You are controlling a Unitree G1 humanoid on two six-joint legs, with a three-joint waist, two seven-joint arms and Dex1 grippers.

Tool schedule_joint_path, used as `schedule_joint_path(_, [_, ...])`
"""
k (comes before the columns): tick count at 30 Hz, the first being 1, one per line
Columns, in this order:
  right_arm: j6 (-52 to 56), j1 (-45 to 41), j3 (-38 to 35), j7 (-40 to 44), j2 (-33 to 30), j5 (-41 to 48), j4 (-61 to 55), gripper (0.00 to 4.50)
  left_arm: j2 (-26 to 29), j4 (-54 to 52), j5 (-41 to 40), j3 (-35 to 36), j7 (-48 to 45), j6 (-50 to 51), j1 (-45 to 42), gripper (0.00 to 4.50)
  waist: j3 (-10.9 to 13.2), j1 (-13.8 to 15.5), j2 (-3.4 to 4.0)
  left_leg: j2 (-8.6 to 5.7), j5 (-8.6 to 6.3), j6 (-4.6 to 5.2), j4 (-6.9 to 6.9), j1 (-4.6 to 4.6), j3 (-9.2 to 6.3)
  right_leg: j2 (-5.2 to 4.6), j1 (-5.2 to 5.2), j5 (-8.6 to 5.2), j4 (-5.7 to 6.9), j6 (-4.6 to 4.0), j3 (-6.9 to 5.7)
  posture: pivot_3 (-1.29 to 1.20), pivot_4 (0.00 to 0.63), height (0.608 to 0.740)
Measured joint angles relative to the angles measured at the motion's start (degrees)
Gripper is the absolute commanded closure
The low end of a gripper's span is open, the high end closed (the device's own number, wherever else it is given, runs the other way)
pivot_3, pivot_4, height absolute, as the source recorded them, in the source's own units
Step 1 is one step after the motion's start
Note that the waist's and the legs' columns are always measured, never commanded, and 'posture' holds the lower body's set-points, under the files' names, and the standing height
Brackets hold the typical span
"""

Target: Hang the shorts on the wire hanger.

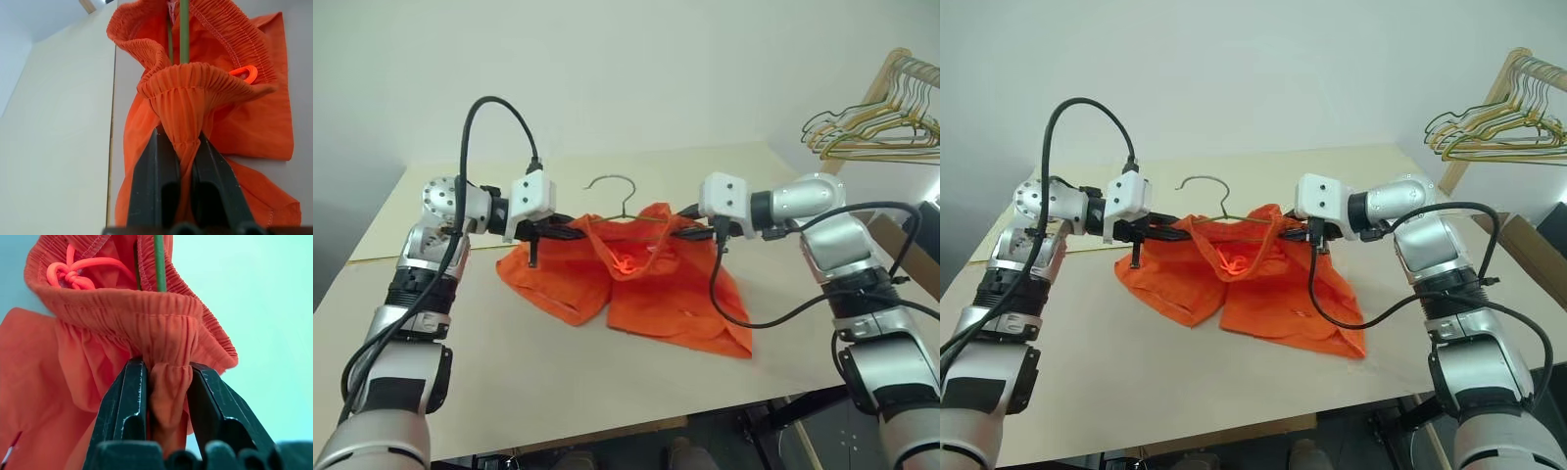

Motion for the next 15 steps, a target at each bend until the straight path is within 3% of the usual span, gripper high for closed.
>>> schedule_joint_path(3, [1.0, -0.8, 0.0, 2.2, -0.1, 0.3, 0.6, 3.02, -0.1, 0.2, 0.3, 0.0, 0.4, -0.5, 0.0, 4.5, 0.0, 0.0, 0.0, 0.01, 0.0, 0.0, 0.0, 0.0, 0.0, 0.01, 0.0, 0.0, 0.0, 0.0, 0.0, 0.01, 0.0, 0.74])
schedule_joint_path(6, [2.2, -1.0, 0.0, 3.0, -0.1, 0.8, 0.9, 3.48, -0.1, 0.6, 1.0, 0.0, 0.6, -1.8, 0.0, 4.5, 0.0, 0.0, 0.0, 0.0, 0.0, 0.0, 0.0, 0.0, 0.0, 0.0, 0.0, 0.0, 0.0, 0.0, 0.0, 0.01, 0.0, 0.74])
schedule_joint_path(9, [3.7, -1.4, 0.0, 4.0, -0.1, 1.4, 1.0, 4.35, -0.1, 1.6, 1.2, 0.0, 0.8, -3.0, 0.0, 4.5, 0.0, 0.0, 0.0, 0.0, 0.0, 0.0, 0.0, 0.0, 0.0, -0.01, -0.01, 0.0, 0.0, 0.0, 0.0, 0.01, 0.0, 0.74])
schedule_joint_path(12, [4.2, -1.5, 0.0, 4.8, -0.1, 1.9, 1.1, 4.43, -0.4, 3.6, 1.2, 0.0, 1.2, -3.6, -0.9, 4.5, 0.0, 0.1, 0.0, -0.01, 0.0, 0.0, 0.0, 0.0, -0.01, -0.01, -0.01, 0.0, 0.0, 0.0, -0.01, 0.01, 0.0, 0.74])
schedule_joint_path(15, [4.3, -1.5, -0.5, 5.0, -0.2, 2.3, 1.1, 4.5, -1.2, 6.0, -0.6, 0.7, 0.4, -2.0, -2.1, 3.75, 0.0, 0.0, 0.0, -0.01, 0.0, 0.0, 0.01, -0.01, -0.01, -0.01, -0.01, 0.0, 0.01, 0.0, -0.01, 0.01, 0.0, 0.74])
